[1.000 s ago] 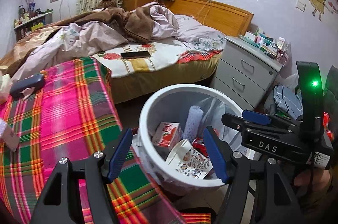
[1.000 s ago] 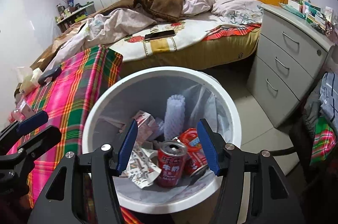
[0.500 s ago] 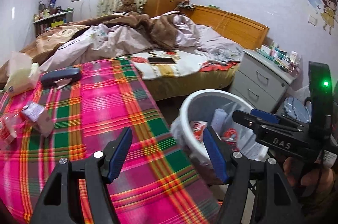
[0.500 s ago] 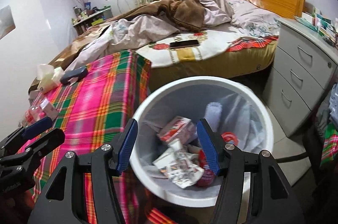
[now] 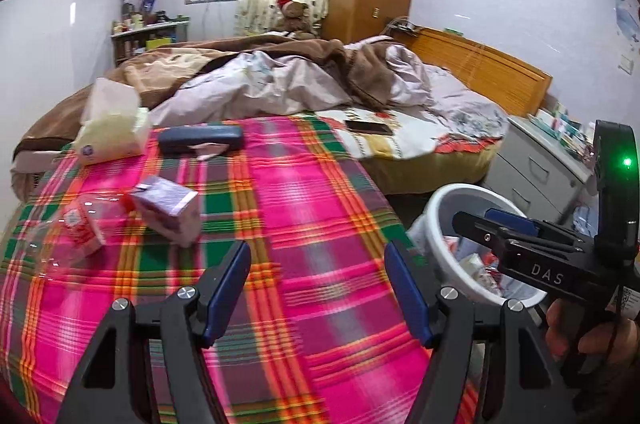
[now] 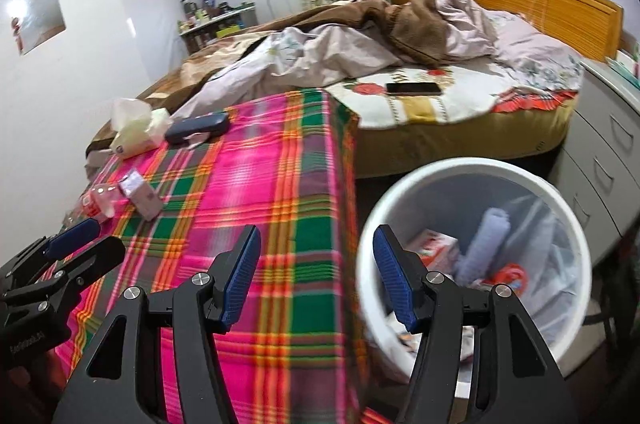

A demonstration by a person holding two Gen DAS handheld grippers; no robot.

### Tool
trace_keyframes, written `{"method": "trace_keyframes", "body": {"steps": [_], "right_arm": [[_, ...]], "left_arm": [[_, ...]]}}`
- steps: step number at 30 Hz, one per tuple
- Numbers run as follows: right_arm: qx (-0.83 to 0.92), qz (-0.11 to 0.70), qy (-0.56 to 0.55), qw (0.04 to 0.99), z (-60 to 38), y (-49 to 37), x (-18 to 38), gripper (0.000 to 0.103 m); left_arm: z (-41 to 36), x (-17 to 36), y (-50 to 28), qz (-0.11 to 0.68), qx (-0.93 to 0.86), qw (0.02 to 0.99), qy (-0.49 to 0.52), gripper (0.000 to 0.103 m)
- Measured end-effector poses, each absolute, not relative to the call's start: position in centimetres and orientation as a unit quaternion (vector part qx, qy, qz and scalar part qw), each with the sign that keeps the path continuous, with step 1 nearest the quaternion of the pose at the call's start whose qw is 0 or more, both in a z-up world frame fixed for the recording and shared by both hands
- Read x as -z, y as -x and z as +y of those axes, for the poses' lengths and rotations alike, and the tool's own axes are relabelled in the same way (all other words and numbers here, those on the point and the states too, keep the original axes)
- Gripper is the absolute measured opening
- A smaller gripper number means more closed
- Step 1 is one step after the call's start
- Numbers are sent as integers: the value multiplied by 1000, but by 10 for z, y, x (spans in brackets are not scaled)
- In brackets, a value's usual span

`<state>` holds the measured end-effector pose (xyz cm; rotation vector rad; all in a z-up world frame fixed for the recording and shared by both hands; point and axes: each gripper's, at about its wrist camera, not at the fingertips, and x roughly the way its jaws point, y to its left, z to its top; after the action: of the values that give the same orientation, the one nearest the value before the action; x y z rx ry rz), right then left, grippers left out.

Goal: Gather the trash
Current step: 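Move both open tools back to the remaining trash on the plaid cloth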

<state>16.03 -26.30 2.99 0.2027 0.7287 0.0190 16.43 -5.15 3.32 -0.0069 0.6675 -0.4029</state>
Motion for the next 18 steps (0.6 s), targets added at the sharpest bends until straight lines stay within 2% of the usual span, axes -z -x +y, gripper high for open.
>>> {"method": "trace_keyframes", "body": {"steps": [18], "right_arm": [[-97, 363, -65, 925, -183, -203, -31, 60]], "left_arm": [[67, -31, -192, 323, 83, 943, 25, 71]]}}
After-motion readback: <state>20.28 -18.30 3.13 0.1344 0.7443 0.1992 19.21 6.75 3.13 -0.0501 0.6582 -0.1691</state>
